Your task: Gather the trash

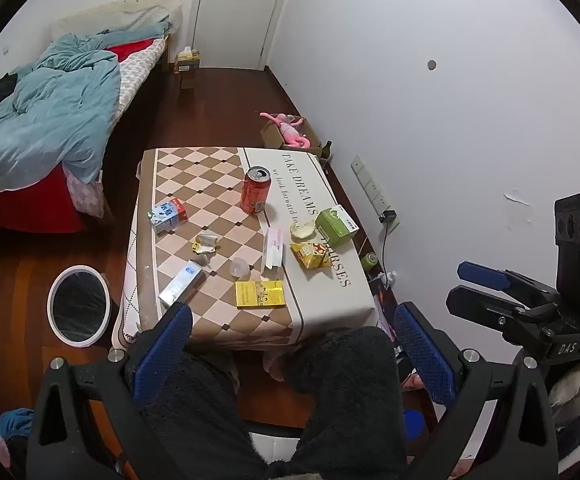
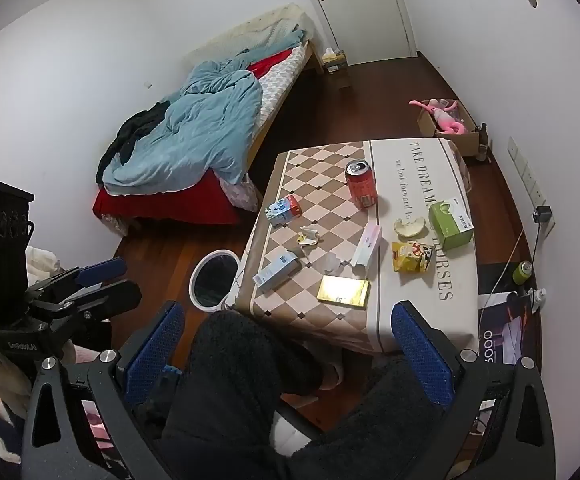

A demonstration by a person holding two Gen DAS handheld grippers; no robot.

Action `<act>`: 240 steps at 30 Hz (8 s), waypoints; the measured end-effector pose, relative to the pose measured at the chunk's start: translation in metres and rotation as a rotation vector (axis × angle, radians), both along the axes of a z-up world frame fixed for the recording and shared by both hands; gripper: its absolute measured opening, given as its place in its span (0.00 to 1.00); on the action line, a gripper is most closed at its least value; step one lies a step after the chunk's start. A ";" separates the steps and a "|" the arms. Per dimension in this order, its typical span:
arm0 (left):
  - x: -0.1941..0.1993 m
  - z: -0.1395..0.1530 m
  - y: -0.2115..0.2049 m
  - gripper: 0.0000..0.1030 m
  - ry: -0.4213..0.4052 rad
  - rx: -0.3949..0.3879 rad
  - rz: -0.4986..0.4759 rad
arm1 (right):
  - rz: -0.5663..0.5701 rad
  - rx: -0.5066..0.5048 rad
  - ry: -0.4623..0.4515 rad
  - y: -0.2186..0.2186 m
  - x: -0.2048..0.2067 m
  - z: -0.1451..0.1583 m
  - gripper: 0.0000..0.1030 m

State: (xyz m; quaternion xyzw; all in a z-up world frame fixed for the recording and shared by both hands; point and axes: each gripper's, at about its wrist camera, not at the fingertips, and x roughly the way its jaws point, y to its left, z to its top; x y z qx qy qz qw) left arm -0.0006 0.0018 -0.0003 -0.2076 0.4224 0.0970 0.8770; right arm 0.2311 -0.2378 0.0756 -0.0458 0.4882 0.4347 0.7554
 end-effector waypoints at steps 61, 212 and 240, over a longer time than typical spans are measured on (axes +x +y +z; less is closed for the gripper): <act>0.000 0.006 -0.002 1.00 -0.042 -0.018 -0.017 | 0.005 0.004 0.004 0.009 0.002 -0.002 1.00; -0.101 -0.283 0.442 0.29 0.257 -0.251 0.743 | 0.313 -0.301 0.163 0.562 -0.130 -0.327 0.61; -0.171 -0.321 0.416 0.92 0.468 -0.080 0.951 | 0.414 -0.485 0.169 0.657 -0.178 -0.466 1.00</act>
